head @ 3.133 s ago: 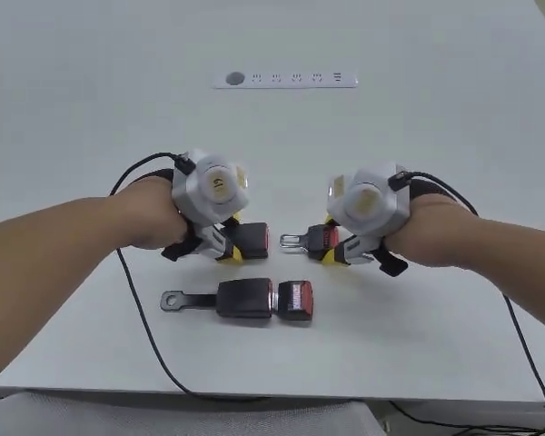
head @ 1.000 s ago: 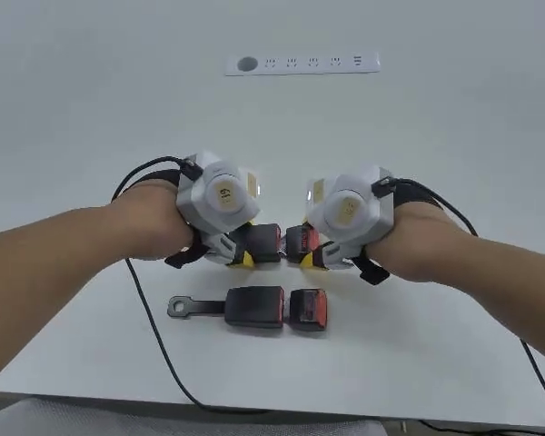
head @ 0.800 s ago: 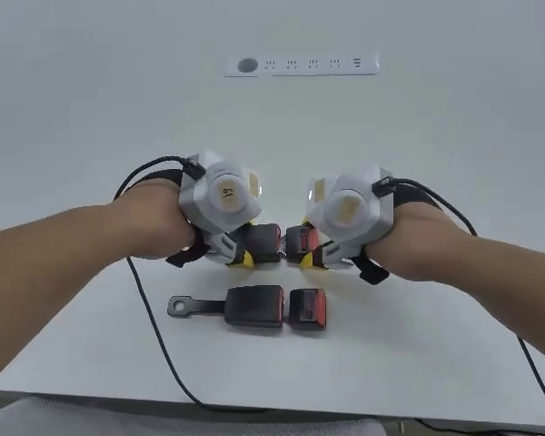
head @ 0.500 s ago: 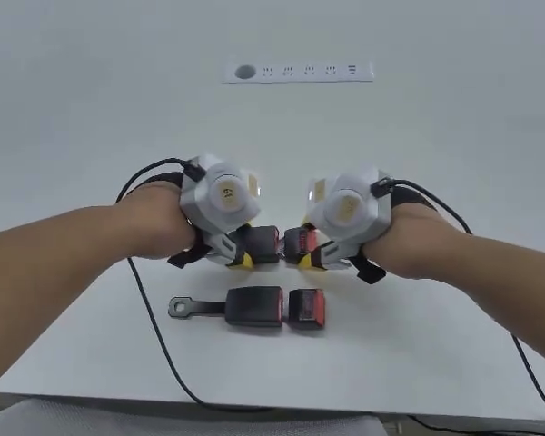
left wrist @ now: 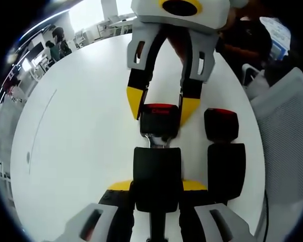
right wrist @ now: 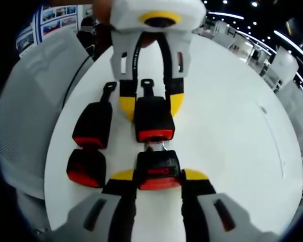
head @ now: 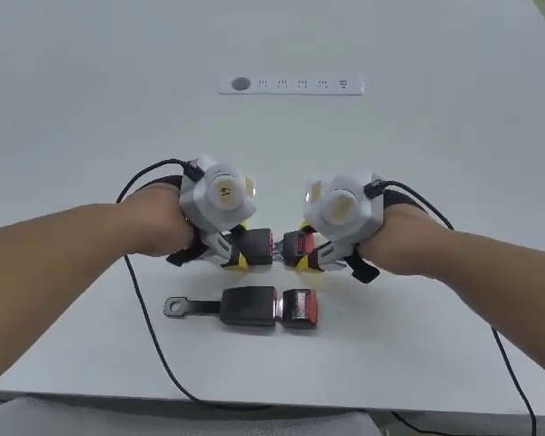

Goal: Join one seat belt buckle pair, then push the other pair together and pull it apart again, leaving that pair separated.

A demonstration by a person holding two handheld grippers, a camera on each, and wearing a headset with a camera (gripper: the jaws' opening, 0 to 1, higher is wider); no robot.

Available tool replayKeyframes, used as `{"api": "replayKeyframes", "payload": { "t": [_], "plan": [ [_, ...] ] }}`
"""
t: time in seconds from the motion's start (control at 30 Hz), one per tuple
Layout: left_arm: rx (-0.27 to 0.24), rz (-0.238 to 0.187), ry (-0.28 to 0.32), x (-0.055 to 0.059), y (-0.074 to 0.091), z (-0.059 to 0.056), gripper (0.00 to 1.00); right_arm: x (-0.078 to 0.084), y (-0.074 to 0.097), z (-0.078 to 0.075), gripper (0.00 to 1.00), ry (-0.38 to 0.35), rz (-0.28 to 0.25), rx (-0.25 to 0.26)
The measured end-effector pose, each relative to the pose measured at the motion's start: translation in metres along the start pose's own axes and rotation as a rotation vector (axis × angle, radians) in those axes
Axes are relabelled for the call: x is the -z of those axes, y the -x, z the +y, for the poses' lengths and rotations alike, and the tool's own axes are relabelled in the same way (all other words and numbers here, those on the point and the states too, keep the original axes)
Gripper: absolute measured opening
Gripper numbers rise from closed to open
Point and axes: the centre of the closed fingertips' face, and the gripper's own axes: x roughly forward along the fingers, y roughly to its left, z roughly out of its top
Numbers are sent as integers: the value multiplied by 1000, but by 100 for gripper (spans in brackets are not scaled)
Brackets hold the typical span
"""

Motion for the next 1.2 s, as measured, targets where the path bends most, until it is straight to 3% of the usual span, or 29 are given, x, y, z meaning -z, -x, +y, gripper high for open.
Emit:
{"api": "replayKeyframes", "payload": {
  "t": [0.33, 0.5, 0.67, 1.2],
  "plan": [
    [-4, 1, 9, 2, -2, 3, 34, 7, 3, -3, 34, 27, 37, -11],
    [-3, 15, 4, 2, -2, 3, 34, 21, 13, -4, 34, 9, 50, 1],
    [-4, 10, 9, 3, -3, 4, 34, 41, 27, -4, 34, 2, 69, 16],
    [-8, 11, 15, 3, -3, 5, 34, 129, 81, -4, 35, -74, 151, 75]
  ]
}}
